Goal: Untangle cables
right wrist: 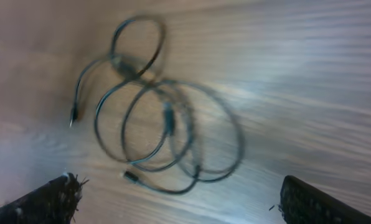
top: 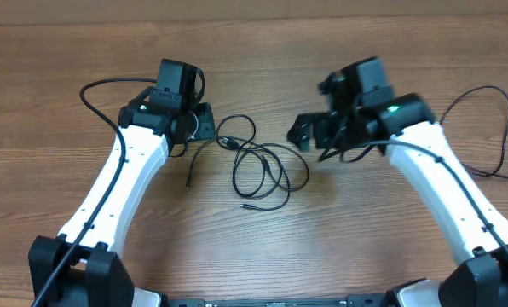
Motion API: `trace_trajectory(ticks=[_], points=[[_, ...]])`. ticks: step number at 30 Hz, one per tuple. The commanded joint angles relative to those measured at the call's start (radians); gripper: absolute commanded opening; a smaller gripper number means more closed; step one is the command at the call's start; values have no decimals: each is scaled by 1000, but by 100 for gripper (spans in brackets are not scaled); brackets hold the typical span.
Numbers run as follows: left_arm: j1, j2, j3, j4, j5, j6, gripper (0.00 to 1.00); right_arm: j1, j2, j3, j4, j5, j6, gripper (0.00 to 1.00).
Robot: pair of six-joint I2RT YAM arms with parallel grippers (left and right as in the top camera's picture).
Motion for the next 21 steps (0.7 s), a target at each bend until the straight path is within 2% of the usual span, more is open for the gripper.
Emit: trace_trajectory(ticks=[1,4,9,11,16,18,21], points=[[52,60,-3,-14,-50,-100,40,101,-13,-97,115,-18,-6,100],[105,97,-3,-22,-36,-133,41,171,-12,-172,239,-17,8,99],[169,138,-3,-29,32,-131,42,265,3,-290,489,-13,91,91],[180,140,-3,-41,32,-130,42,305,33,-350,628,6,166,90],[180,140,-3,-40,33,-121,42,350,132,-378,772,13,255,89],[180,140,-3,-40,37,-121,42,364,179,-378,825,13,280,86],[180,140,-3,-43,36,-121,41,377,236,-378,890,13,290,77]])
